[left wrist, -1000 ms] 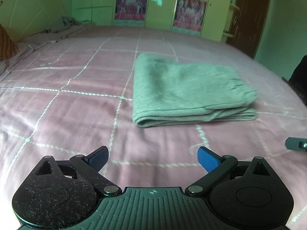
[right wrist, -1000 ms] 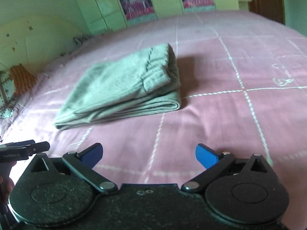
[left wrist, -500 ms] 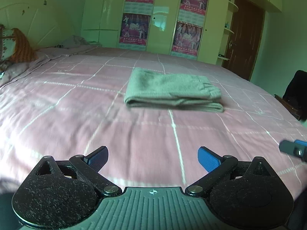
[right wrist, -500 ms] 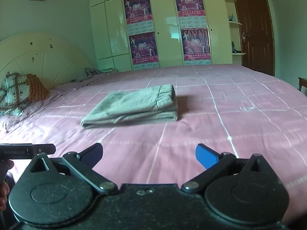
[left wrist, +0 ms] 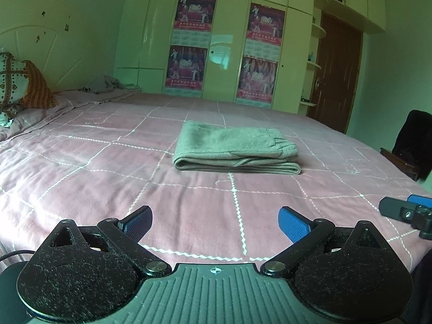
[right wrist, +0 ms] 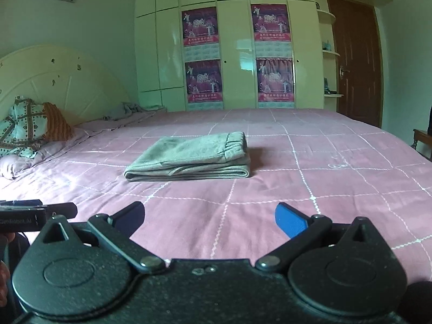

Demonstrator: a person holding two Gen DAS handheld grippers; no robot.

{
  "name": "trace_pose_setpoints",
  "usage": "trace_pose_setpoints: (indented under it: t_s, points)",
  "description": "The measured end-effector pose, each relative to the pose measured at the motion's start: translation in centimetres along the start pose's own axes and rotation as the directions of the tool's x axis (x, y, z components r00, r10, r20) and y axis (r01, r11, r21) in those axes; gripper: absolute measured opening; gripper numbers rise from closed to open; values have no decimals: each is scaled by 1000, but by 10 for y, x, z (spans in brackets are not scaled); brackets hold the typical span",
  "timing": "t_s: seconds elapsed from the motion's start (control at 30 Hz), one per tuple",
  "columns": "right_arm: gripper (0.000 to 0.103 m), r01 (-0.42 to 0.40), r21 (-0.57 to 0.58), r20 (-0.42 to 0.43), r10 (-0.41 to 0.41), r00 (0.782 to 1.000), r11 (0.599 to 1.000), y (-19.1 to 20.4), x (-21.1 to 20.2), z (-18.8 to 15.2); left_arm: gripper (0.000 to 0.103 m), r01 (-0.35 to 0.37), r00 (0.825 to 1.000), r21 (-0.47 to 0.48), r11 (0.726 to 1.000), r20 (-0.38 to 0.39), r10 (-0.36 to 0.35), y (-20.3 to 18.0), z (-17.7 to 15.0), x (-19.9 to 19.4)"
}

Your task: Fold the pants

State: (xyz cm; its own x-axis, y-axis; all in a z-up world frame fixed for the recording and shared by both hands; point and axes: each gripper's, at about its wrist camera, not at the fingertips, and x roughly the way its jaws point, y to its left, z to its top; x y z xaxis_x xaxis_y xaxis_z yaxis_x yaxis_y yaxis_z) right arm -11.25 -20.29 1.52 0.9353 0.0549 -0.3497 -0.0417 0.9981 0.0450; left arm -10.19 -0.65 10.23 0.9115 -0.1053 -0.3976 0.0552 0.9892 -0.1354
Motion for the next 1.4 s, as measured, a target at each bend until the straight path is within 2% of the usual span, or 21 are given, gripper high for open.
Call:
trace_pose_setpoints:
  t_s: [1.4]
  points:
    - [103,18,-21,-15,-19,1000,1000,6,5,-5,99,28,999,38,999,22,-29,-14,-7,-5]
